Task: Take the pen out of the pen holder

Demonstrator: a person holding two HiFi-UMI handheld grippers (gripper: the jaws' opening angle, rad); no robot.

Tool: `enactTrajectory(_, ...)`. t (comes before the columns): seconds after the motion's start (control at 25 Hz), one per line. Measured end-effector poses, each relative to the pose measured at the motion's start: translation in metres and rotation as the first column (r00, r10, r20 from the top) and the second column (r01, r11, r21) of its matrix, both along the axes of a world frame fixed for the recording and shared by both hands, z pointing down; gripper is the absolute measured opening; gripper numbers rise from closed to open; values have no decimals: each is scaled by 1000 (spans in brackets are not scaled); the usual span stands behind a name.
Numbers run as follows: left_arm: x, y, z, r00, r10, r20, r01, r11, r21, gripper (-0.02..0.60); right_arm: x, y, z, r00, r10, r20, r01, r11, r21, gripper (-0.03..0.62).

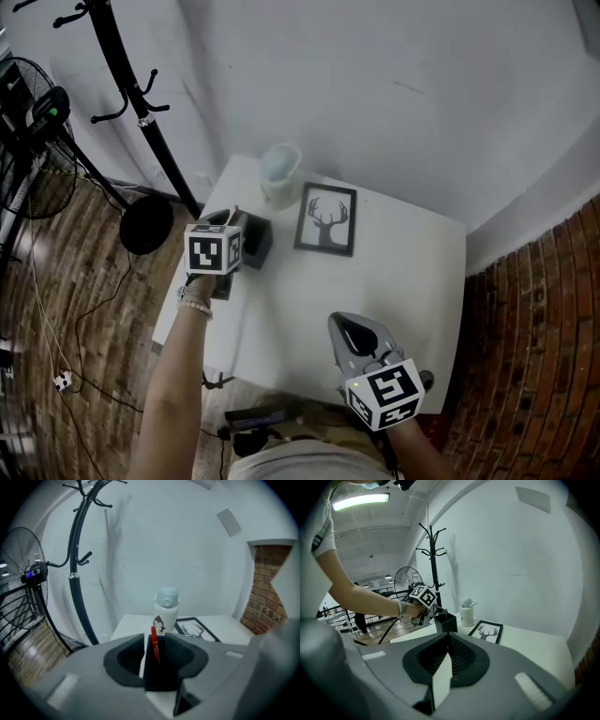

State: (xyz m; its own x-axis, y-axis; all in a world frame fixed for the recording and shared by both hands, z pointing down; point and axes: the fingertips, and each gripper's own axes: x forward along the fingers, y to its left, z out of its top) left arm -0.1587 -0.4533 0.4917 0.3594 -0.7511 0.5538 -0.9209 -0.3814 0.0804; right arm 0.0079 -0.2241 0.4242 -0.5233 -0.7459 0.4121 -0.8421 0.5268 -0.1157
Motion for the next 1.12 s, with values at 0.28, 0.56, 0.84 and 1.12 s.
enactTrajectory(0.28,0,-8,1,998,-33,-47,32,999,-4,127,0,3,4,1000,-1,-7,1,1000,-9,5)
enactTrajectory(0.56,-3,-12,1,996,-61,-57,62,998,6,74,4,4,7,1000,7,-16,-7,1000,-16,5)
enactTrajectory(0.84,-1,-10,1,999,-39,-37,39,999,18,54,5,4,10,1000,1,-20,-2,1000,-21,5)
enactTrajectory(1.12,-2,-7,-7,998,-35,-49,37,998,44,31,5,4,10,1000,-2,-20,1,1000,-20,5)
